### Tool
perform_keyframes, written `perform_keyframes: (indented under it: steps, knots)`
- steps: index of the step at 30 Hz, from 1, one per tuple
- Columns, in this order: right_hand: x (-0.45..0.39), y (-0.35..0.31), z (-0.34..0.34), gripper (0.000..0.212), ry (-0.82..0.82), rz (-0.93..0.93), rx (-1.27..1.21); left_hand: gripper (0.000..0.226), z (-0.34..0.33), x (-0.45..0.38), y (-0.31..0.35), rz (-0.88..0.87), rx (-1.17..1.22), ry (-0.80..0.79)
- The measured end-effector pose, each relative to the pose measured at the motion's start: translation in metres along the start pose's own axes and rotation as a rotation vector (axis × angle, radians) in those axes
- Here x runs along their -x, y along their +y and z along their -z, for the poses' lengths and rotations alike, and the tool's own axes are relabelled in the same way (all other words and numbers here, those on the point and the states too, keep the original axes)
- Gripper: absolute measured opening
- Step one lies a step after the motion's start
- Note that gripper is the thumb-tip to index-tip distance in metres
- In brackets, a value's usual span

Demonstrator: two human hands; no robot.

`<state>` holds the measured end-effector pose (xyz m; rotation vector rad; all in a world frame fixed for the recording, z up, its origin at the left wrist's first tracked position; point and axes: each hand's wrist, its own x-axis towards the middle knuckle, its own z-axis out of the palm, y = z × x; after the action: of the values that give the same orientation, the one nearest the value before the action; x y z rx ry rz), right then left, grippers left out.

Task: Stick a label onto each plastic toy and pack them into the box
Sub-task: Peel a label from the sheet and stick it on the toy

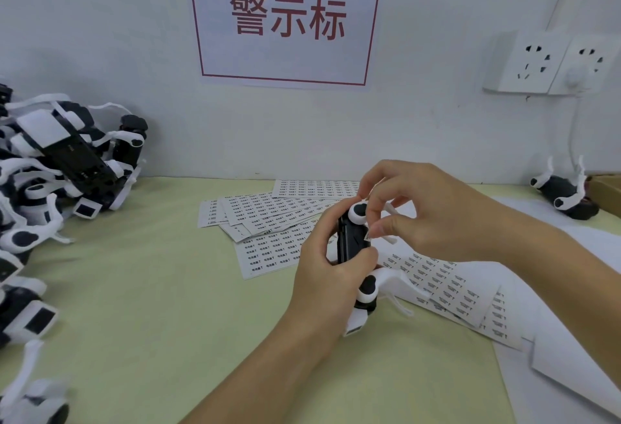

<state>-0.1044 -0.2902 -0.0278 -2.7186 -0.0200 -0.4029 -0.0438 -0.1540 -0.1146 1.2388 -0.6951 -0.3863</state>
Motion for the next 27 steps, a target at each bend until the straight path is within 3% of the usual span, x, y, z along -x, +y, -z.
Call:
perform_keyframes:
  steps: [12,21,27]
  knots:
    - [-0.0004,0.0001,-0.0034,0.026,0.017,0.026,0.039,0.050,-0.0004,0.0003,0.0004,-0.007,0.020,0.001]
    - [-0.0008,0.0013,-0.0055,0.018,0.034,0.044,0.089,0.035,-0.0014,0.0003,0.0003,0.032,0.070,0.034]
    - [-0.0005,0.0018,-0.0064,0.016,0.035,0.051,0.106,0.045,0.0000,0.0003,-0.0011,0.017,0.021,0.042]
